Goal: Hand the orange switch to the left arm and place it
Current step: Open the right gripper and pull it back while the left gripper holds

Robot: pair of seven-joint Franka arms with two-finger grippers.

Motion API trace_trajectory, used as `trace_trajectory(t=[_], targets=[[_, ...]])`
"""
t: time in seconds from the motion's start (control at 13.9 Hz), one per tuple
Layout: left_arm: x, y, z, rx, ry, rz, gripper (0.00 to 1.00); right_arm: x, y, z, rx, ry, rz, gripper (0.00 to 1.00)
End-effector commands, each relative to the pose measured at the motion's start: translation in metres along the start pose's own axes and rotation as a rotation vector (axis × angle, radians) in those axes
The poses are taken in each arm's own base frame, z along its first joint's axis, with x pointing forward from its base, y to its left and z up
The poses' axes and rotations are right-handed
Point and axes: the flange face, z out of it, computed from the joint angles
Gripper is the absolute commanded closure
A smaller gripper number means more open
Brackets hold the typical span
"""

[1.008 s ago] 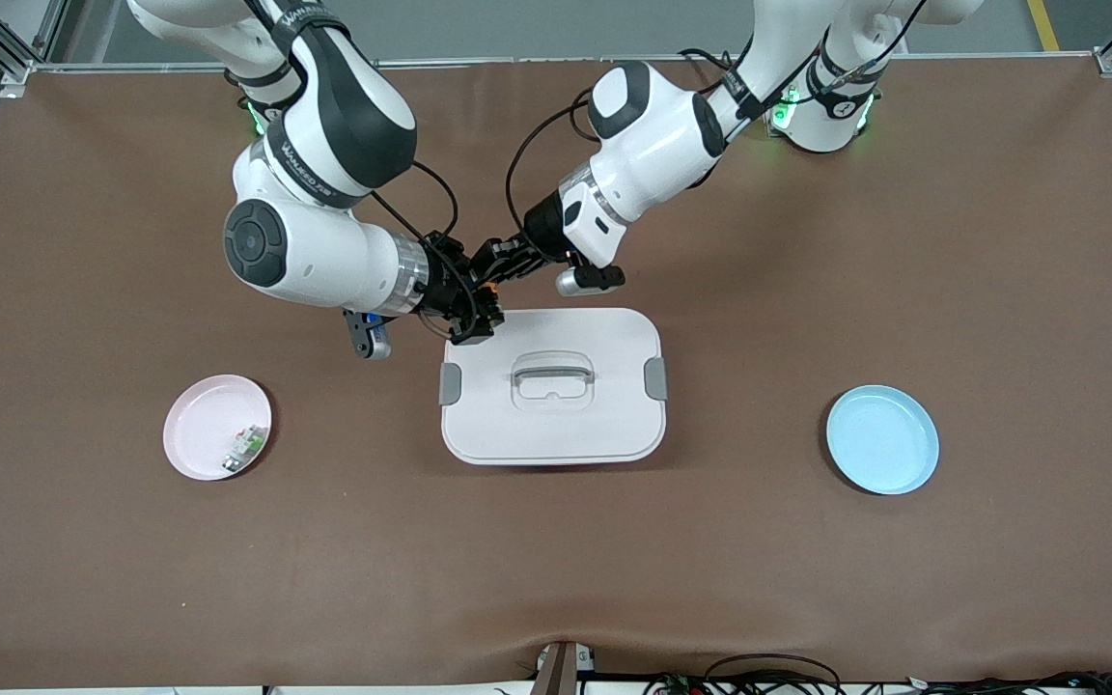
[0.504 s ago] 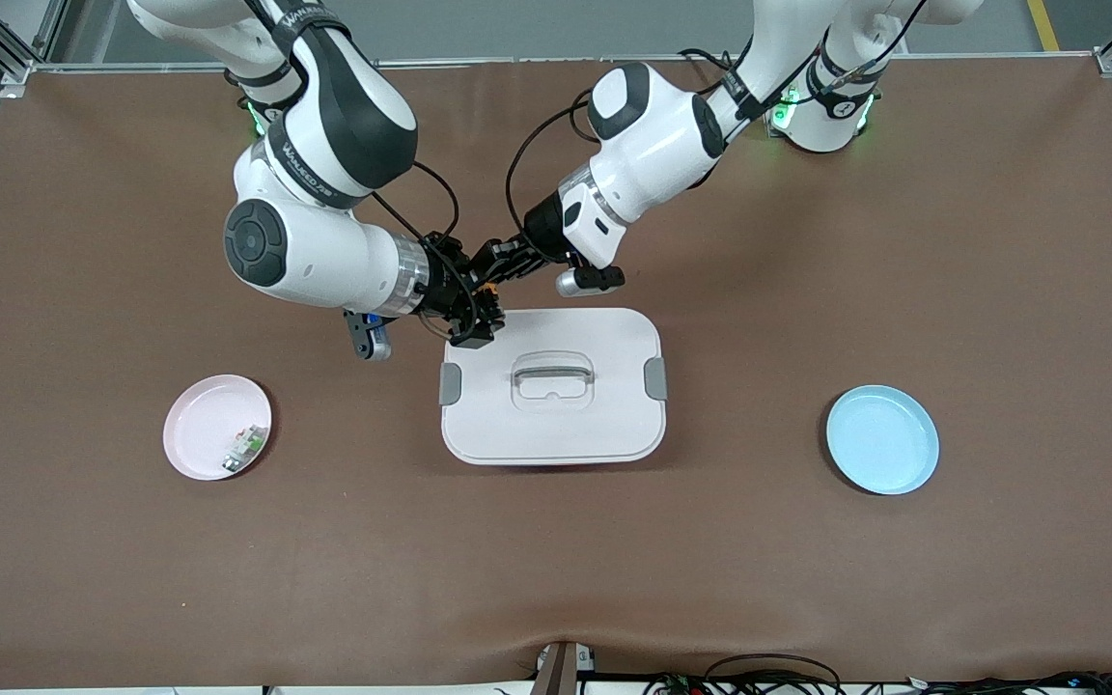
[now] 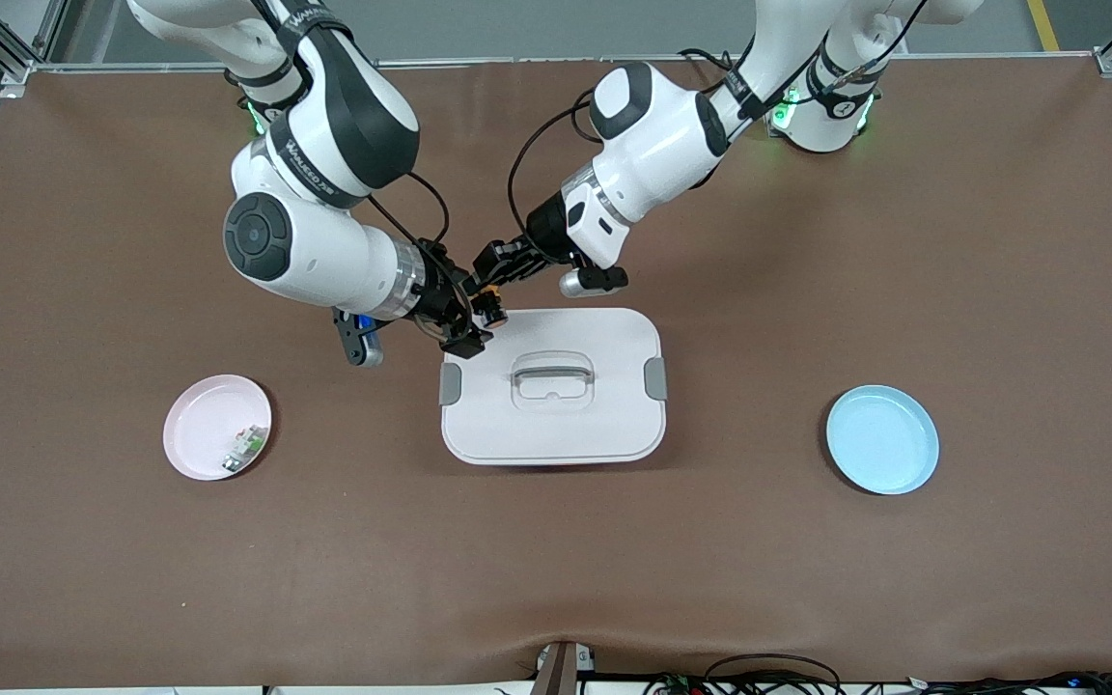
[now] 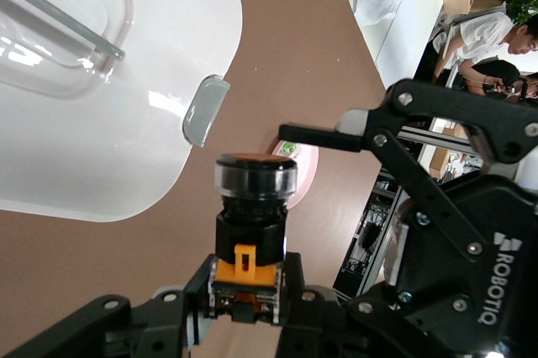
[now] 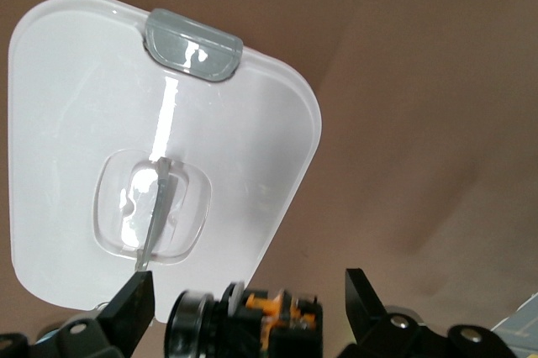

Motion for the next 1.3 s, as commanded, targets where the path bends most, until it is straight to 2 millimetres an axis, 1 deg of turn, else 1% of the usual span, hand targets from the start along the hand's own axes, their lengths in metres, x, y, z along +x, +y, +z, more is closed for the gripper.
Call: trace_trajectory(t=[0.0,0.07,0.22,0.43,0.58,0.65,0.72,0.79,0.86,1.01,1.08,1.22], targets=[[0.000,-0.003,-0.031,0.010,0.049,0.030,0.85,0.018,0.003,-0.021,-0.022,0.011,-0.084,0.00],[0.002,-0.005,-0.040,0.016,0.064,0.042,0.85,0.031,0.005,-0.028,-0.040,0.007,-0.111,0.00],[0.004,-0.010,-0.055,0.028,0.091,0.061,0.85,0.053,0.011,-0.049,-0.070,0.003,-0.173,0.00],[0.015,-0.020,-0.078,0.065,0.108,0.113,0.85,0.096,0.024,-0.081,-0.113,0.011,-0.279,0.00],[0.029,-0.019,-0.092,0.088,0.082,0.119,0.86,0.126,0.033,-0.104,-0.109,0.023,-0.363,0.00],[0.035,-0.017,-0.098,0.104,0.066,0.132,0.86,0.138,0.038,-0.112,-0.121,0.044,-0.389,0.00],[0.046,-0.016,-0.107,0.133,0.057,0.162,0.86,0.146,0.043,-0.114,-0.156,0.084,-0.434,0.00],[0.052,-0.014,-0.114,0.174,0.034,0.198,0.86,0.155,0.045,-0.118,-0.181,0.126,-0.474,0.00],[0.061,-0.013,-0.123,0.212,0.023,0.229,0.86,0.160,0.047,-0.122,-0.194,0.152,-0.508,0.00],[0.079,-0.011,-0.143,0.285,0.009,0.276,0.85,0.179,0.053,-0.130,-0.204,0.147,-0.548,0.00],[0.088,-0.010,-0.155,0.321,0.000,0.289,0.85,0.190,0.057,-0.138,-0.204,0.151,-0.594,0.00],[0.111,-0.002,-0.187,0.448,-0.009,0.364,0.85,0.205,0.062,-0.152,-0.235,0.187,-0.751,0.00]])
